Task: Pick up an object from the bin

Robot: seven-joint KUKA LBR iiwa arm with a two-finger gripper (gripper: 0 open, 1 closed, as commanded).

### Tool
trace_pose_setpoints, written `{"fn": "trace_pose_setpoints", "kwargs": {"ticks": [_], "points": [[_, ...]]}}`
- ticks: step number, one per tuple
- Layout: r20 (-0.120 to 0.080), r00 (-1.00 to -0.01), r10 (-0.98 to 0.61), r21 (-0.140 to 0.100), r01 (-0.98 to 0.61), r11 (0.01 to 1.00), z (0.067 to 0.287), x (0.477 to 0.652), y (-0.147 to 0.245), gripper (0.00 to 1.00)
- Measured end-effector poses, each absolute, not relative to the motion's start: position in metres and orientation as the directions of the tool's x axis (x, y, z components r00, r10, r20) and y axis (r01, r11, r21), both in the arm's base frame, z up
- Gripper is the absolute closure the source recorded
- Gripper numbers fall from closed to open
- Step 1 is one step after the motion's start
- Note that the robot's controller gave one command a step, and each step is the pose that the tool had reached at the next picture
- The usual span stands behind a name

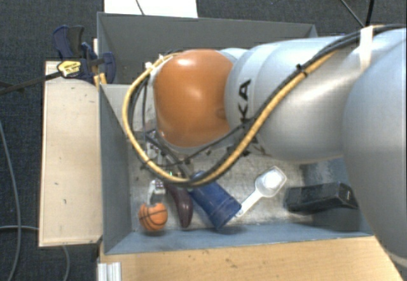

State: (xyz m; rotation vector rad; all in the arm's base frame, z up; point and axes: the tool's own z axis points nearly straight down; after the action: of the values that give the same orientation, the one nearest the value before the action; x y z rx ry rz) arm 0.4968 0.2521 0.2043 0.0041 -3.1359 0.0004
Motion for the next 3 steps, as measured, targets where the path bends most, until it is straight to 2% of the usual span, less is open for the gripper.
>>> {"fn": "trace_pose_setpoints", "kwargs": {"ticks": [1, 2, 3], "points": [[-0.002, -1.000, 0.002, 0.001, 0.002, 1.000, 0.208, 0.499, 0.251, 0.00], [-0.008, -0.999, 0.041, 0.005, 0.041, 0.999, 0.161, 0.501, 0.232, 0.00], [0.001, -0.996, 0.087, -0.001, 0.087, 0.996, 0.106, 0.495, 0.195, 0.00]]}}
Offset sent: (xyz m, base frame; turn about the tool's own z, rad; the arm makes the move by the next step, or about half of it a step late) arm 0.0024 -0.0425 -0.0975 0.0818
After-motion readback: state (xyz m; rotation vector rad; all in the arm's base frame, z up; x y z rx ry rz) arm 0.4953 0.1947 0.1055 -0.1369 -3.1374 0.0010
